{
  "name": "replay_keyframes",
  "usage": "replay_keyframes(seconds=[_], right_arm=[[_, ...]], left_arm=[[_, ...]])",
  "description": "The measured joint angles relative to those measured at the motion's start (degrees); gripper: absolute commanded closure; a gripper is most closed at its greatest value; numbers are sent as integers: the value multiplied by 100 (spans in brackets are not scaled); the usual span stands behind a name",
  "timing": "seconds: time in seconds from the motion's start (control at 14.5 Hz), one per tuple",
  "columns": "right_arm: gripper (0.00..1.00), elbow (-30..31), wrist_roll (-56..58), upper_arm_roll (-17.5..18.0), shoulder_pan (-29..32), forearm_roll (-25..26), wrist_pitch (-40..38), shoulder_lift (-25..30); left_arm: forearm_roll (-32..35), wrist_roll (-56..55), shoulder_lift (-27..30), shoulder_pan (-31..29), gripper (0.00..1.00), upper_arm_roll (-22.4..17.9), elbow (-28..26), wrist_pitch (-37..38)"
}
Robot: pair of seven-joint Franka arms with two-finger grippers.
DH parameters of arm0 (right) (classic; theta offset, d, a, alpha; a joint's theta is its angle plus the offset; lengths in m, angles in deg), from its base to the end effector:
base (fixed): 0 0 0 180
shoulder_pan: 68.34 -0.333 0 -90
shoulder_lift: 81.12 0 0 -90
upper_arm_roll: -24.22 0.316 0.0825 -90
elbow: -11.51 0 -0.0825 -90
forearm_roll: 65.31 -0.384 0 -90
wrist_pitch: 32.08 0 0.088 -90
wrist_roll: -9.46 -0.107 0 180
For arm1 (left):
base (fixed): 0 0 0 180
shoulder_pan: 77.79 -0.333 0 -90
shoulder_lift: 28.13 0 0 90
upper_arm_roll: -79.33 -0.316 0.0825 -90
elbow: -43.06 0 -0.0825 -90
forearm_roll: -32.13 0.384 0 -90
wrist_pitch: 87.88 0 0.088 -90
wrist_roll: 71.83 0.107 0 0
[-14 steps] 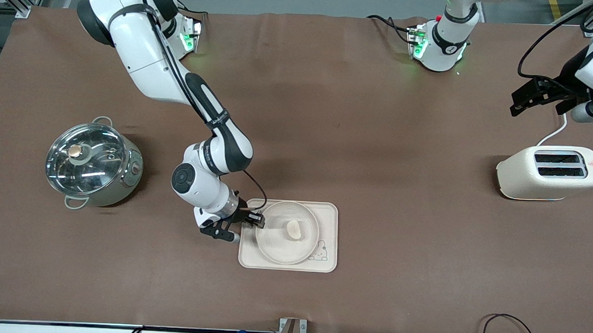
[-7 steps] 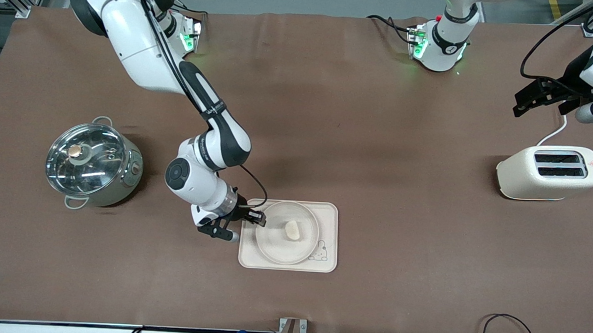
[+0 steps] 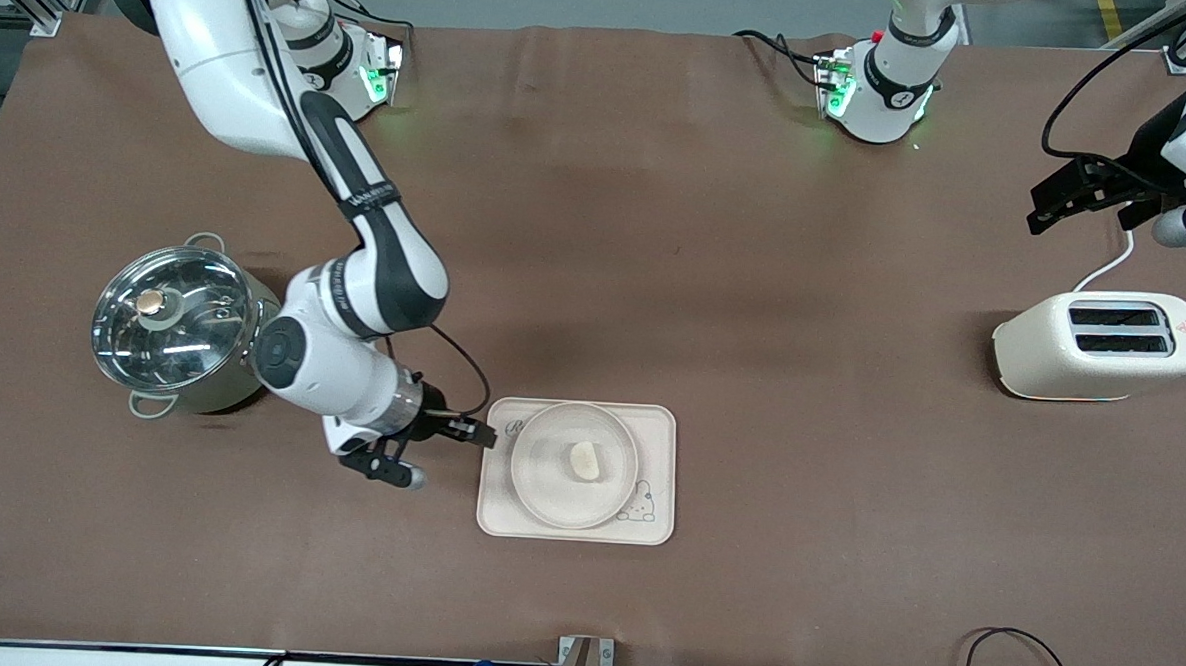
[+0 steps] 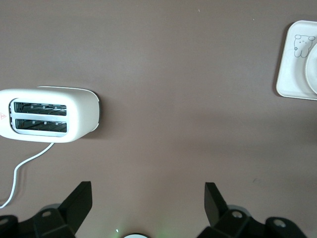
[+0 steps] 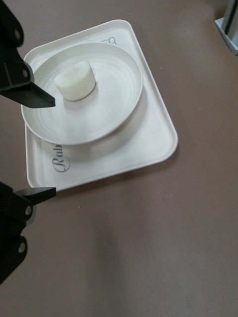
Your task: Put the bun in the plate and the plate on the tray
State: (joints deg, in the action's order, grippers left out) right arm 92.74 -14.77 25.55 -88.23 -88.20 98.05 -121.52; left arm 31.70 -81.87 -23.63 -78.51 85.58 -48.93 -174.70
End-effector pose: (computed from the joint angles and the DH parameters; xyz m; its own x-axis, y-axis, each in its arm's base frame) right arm 0.6893 0.2743 0.2982 0.9579 -0.2829 -0.0496 -0.2816 -0.8910 -0.3561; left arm 0.5216 -0.0538 0.6455 0.9968 0.0787 -0.0118 0.0786 -0.9969 -0.0031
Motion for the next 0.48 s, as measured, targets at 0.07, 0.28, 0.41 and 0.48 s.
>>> replay_keyframes(seconds=[0.07,0.28,0.41,0.48], right_arm=[[0,1,0,-131,2,146,-109,125],[0,3,-4,-390,30,697,-578,535],[0,-2,-4,-538,87,885,-1004,889],[0,-5,-3,-636,135,980,-1221,1106]], left_arm=[[0,0,0,-1,0,0,0,0],[0,0,-1,-1,0,0,-1,-1],[0,0,-2,-2,0,0,-3,-2],[0,0,-3,-2,0,0,-4,-2]])
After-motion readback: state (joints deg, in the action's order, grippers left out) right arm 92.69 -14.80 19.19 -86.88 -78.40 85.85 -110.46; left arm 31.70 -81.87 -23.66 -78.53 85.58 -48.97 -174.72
